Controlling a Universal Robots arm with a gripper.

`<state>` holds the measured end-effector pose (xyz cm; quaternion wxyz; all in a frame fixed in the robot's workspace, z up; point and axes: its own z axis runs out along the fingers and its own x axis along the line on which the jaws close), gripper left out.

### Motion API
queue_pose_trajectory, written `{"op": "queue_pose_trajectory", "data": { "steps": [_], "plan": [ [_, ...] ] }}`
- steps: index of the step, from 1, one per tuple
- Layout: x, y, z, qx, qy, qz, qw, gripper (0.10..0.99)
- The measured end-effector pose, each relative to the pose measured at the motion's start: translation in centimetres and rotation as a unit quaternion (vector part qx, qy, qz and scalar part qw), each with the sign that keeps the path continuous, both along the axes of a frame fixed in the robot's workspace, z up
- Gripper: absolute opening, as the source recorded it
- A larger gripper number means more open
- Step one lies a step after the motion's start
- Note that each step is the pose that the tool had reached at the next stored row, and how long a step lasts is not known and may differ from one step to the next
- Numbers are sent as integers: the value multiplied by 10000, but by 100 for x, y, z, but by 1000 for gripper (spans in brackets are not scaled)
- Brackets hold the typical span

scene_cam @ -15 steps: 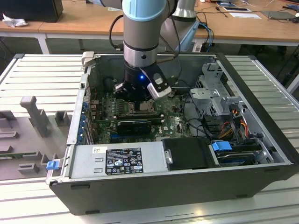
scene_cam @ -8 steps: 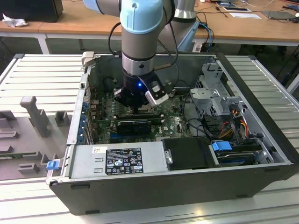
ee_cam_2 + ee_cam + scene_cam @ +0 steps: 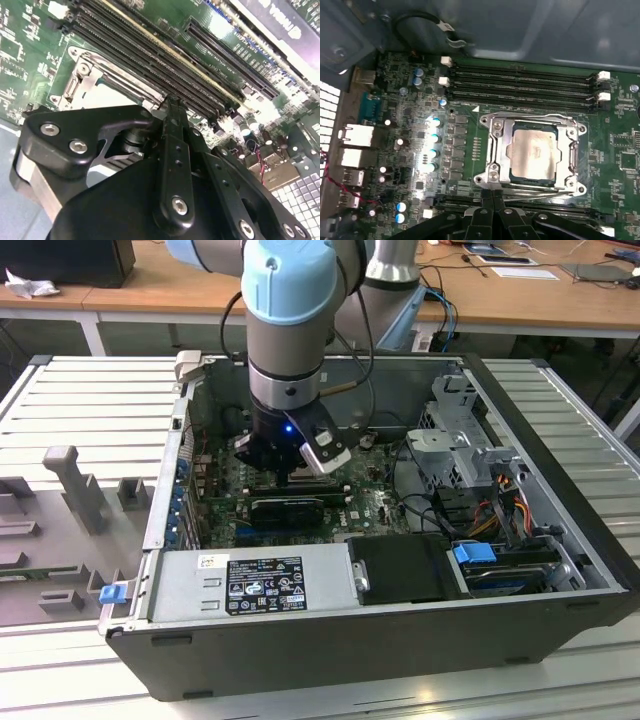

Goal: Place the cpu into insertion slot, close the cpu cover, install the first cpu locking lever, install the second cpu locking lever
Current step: 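Install the second cpu locking lever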

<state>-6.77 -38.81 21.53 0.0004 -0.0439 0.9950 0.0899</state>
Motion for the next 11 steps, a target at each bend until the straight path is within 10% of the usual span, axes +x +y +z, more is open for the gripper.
{"op": "queue_pose_trajectory", "data": {
  "steps": [11],
  "plan": [
    [-34,-146,-93,413,0,4,9991,106]
  ]
}}
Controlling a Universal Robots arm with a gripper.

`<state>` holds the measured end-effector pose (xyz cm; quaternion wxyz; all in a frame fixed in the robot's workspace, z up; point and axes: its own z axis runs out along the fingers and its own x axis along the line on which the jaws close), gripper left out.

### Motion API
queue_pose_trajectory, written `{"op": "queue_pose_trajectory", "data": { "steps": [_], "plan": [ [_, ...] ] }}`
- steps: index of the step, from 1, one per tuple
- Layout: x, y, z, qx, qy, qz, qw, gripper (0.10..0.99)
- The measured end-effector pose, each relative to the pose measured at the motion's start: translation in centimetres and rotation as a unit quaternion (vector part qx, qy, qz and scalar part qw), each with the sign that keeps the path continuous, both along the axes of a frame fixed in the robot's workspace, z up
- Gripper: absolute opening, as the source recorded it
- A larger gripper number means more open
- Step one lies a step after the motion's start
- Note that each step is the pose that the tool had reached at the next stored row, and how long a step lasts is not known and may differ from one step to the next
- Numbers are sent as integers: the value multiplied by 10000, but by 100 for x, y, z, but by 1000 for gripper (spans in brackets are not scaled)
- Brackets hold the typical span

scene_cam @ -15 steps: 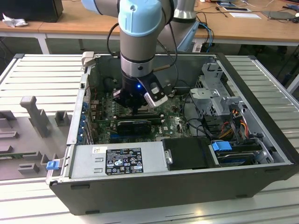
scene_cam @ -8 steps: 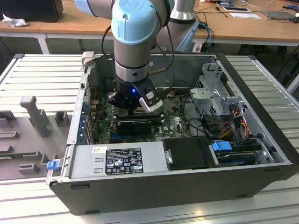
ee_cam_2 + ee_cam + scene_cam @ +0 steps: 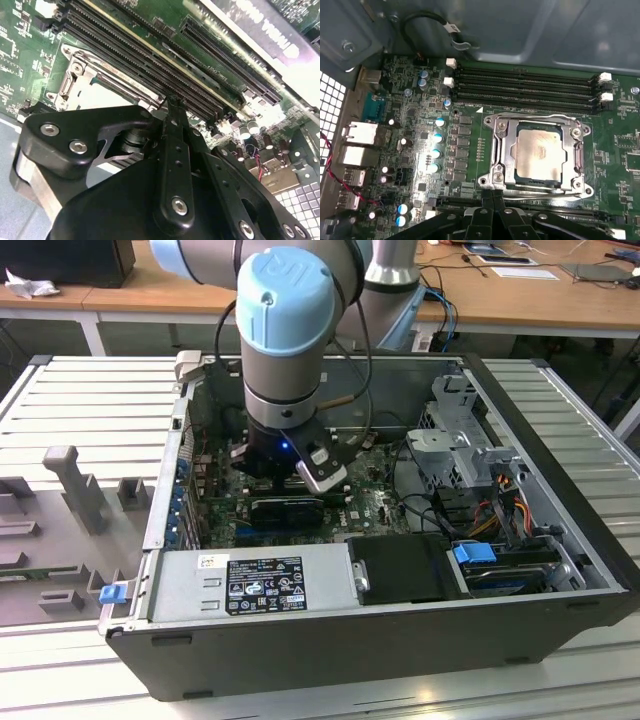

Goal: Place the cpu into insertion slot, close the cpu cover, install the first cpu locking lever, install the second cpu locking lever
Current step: 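Install the second cpu locking lever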

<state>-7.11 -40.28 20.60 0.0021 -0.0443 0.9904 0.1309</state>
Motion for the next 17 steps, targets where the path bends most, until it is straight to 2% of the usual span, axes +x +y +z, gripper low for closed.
{"op": "queue_pose_trajectory", "data": {
  "steps": [2,10,14,17],
  "plan": [
    [-5,0,-26,60,0,0,10000,106],
    [-12,1,-74,140,1,4,9999,106],
    [-38,11,-86,226,0,7,9997,106],
    [-43,23,-98,261,-1,8,9997,106]
  ]
}}
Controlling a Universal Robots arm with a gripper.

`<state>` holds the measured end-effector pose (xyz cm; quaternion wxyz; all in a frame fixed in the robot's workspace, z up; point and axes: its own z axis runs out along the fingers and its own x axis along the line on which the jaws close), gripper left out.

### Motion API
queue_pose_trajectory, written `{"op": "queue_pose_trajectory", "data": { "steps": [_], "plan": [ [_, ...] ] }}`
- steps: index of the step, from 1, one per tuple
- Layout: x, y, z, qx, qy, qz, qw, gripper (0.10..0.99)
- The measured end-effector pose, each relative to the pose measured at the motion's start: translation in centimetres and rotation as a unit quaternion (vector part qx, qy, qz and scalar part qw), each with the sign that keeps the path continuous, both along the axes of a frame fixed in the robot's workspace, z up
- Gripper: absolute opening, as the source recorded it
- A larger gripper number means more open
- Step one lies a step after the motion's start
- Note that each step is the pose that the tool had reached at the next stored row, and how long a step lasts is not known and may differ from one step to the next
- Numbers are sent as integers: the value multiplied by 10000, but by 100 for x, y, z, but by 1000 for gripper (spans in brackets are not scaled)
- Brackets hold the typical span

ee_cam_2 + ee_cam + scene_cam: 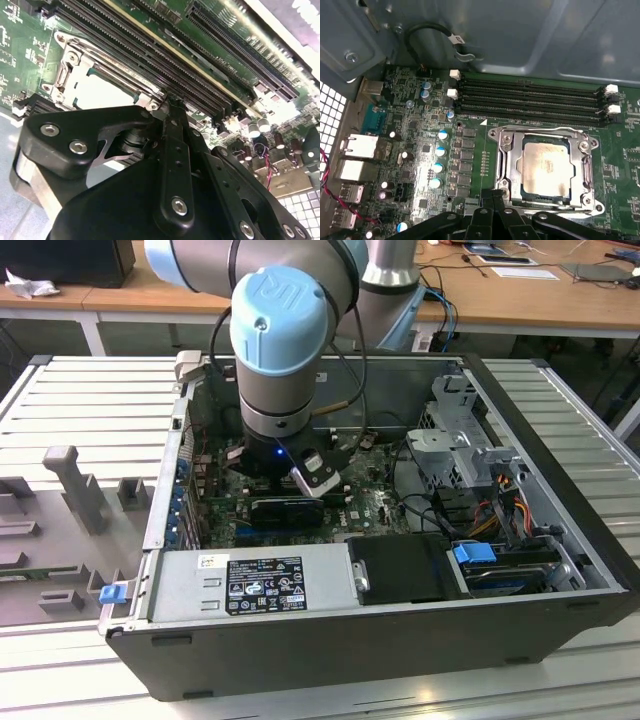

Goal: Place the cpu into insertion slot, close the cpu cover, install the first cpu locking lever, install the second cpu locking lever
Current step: 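Install the second cpu locking lever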

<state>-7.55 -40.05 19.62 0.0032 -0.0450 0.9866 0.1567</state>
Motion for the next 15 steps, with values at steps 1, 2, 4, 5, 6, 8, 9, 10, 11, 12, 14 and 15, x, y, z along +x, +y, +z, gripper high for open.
{"op": "queue_pose_trajectory", "data": {
  "steps": [1,2,4,5,6,8,9,10,11,12,14,15],
  "plan": [
    [-2,5,-16,7,0,0,10000,106],
    [-4,4,-21,7,1,0,10000,106],
    [-8,4,-19,8,1,0,10000,106],
    [-12,5,1,14,-1,-1,10000,106],
    [-14,5,28,17,-1,-1,10000,106],
    [-20,5,101,15,0,-1,10000,106],
    [-20,4,131,15,0,0,10000,106],
    [-20,5,181,15,0,0,10000,106],
    [-20,5,223,15,0,0,10000,106],
    [-20,5,252,14,1,0,10000,106],
    [-20,5,307,14,1,0,10000,106],
    [-20,5,345,14,1,0,10000,106]
  ]
}}
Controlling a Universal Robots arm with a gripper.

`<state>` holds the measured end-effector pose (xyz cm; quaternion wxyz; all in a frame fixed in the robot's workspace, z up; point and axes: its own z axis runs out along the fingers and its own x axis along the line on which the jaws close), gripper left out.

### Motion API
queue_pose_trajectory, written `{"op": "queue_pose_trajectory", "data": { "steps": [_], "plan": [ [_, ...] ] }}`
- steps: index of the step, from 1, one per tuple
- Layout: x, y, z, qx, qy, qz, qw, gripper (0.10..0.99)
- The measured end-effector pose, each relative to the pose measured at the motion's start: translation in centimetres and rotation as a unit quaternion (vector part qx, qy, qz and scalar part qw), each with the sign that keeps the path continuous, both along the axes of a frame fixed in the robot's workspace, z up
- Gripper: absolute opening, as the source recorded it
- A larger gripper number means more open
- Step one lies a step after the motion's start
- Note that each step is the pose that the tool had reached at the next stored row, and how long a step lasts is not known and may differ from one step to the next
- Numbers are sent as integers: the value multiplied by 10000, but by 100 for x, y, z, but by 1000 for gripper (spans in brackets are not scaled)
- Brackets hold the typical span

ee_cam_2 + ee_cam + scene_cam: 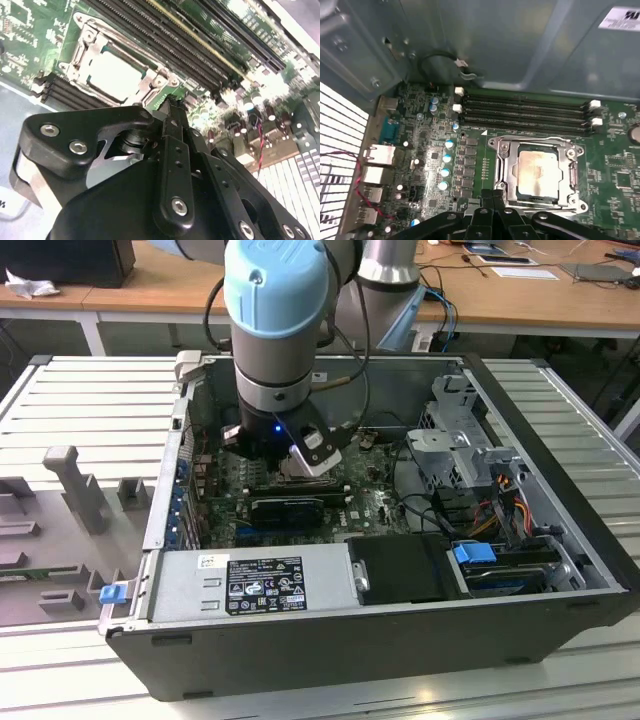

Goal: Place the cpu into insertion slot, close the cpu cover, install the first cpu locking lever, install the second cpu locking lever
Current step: 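Install the second cpu locking lever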

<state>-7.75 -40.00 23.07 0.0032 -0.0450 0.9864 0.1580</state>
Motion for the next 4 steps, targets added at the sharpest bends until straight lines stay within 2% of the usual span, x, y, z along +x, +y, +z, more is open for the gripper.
{"op": "queue_pose_trajectory", "data": {
  "steps": [4],
  "plan": [
    [0,0,8,1,0,0,10000,106]
  ]
}}
